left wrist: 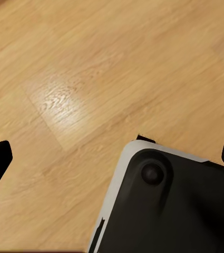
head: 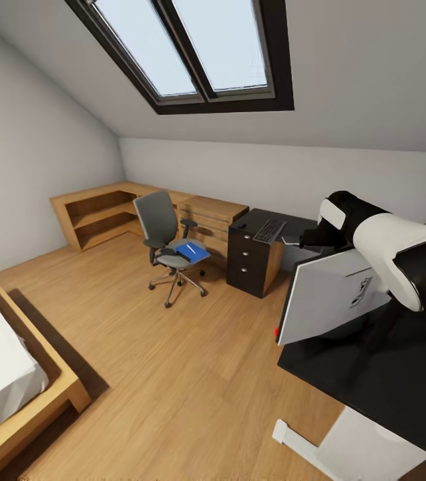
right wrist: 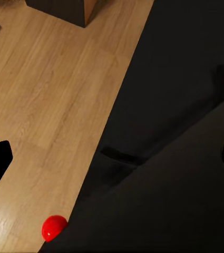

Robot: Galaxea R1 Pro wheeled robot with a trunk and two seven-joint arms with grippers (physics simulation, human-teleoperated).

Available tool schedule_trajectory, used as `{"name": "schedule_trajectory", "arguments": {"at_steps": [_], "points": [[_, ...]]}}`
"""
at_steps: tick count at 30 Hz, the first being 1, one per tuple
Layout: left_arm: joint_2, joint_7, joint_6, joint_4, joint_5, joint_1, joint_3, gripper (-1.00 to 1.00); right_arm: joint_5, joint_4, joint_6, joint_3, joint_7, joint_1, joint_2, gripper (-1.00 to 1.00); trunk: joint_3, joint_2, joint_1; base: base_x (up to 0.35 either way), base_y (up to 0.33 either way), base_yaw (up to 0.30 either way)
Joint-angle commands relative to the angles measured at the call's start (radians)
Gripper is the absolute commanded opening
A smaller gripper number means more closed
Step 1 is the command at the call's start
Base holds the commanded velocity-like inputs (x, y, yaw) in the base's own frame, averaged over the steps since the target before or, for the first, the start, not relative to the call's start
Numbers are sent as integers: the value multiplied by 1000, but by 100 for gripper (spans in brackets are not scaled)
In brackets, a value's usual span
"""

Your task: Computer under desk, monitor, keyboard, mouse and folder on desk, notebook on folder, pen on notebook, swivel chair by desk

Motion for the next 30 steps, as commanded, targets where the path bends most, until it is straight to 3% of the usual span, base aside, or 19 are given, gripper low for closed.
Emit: {"name": "schedule_trajectory", "arguments": {"at_steps": [1,2,5,6,7,9,11,16,21,24,25,29,30], "points": [[0,2,-1,-2,5,0,-2,100,-10,0,1,3,-7,-1,0,100,-2,-1,0,-75,0,0],[0,2,-1,-2,5,0,-2,100,-10,-2,-1,2,-6,-1,0,100,-2,-1,0,-48,0,0],[0,1,-1,-1,5,0,-2,100,-9,-37,-102,1,-6,-1,0,100,-2,-1,0,-9,0,0],[0,0,-1,-2,4,0,-2,100,-9,-80,-183,0,-8,-1,-2,100,-2,-1,0,-3,0,0],[-1,0,-1,-2,4,0,-2,100,-9,-107,-212,0,-10,-1,-4,100,-2,-1,0,-2,0,0],[-1,0,-1,-2,3,0,-2,100,-9,-137,-232,-1,-12,-2,-8,100,-2,-1,0,-1,0,0],[-1,0,-1,-2,3,0,-2,100,-12,-265,-261,-3,-29,-1,-42,100,-2,-1,0,0,0,0],[-1,0,-1,-2,2,0,-2,100,-15,-373,-266,-5,-36,-1,-61,100,-2,-1,0,0,0,0],[-2,0,-1,-2,1,0,-2,100,-17,-473,-266,-6,-51,11,-96,100,-2,-1,0,0,0,0],[-3,0,-1,-2,0,0,-3,100,-21,-550,-268,-9,-104,40,-132,100,-2,-1,0,0,0,0],[-3,0,-1,-2,-1,0,-3,100,-30,-613,-270,-13,-149,59,-155,100,-2,-1,0,0,0,0],[-3,0,-1,-2,-1,0,-3,100,-65,-785,-276,-18,-282,113,-192,100,-2,-1,0,0,0,0],[-2,0,-1,-2,-1,0,-3,100,-99,-937,-278,-22,-411,162,-213,100,-2,-1,0,0,0,0]]}}
